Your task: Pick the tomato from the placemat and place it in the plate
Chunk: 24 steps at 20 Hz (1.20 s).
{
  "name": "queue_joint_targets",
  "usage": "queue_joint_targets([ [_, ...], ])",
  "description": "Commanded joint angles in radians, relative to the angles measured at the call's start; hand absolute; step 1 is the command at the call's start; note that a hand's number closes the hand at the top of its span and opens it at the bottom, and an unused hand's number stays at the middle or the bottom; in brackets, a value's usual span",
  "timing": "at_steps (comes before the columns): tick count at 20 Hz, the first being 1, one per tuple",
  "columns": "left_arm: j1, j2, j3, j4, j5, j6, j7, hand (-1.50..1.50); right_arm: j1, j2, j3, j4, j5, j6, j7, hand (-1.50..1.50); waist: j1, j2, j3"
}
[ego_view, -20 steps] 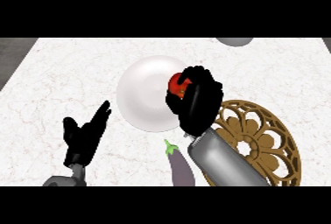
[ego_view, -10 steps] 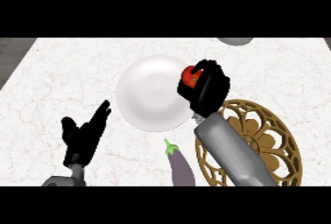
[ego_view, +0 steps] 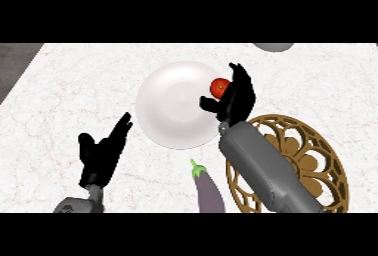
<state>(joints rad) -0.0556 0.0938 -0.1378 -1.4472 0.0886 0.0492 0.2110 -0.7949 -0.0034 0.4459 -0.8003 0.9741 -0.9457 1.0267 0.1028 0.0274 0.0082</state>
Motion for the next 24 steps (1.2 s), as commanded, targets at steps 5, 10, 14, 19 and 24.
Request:
queue_joint_targets([
  [5, -0.003, -0.015, 0.001, 0.030, 0.004, 0.009, 0.041, 0.00, -0.022, 0.003, 0.023, -0.014, -0.169, -0.336, -0.169, -1.50, -0.028, -0.004, -0.005],
  [10, 0.050, -0.007, 0.012, 0.010, 0.005, 0.011, 0.022, 0.00, 0.010, 0.003, 0.033, -0.059, -0.292, -0.419, -0.231, -1.50, -0.050, -0.014, -0.006],
  [14, 0.068, 0.039, 0.061, -0.007, 0.041, -0.028, 0.020, 0.00, 0.134, 0.003, 0.136, -0.234, -0.429, -0.418, -0.312, -1.50, -0.068, -0.020, -0.006],
  [19, 0.089, 0.030, 0.063, -0.026, 0.038, -0.012, 0.046, 0.00, 0.316, 0.003, 0.280, -0.389, -0.534, -0.418, -0.476, -1.50, -0.085, -0.022, -0.006],
  [24, 0.052, 0.028, 0.094, 0.047, 0.037, -0.027, -0.013, 0.00, 0.475, -0.032, 0.356, -0.556, -0.537, -0.330, -0.546, -1.50, -0.105, -0.027, -0.008],
])
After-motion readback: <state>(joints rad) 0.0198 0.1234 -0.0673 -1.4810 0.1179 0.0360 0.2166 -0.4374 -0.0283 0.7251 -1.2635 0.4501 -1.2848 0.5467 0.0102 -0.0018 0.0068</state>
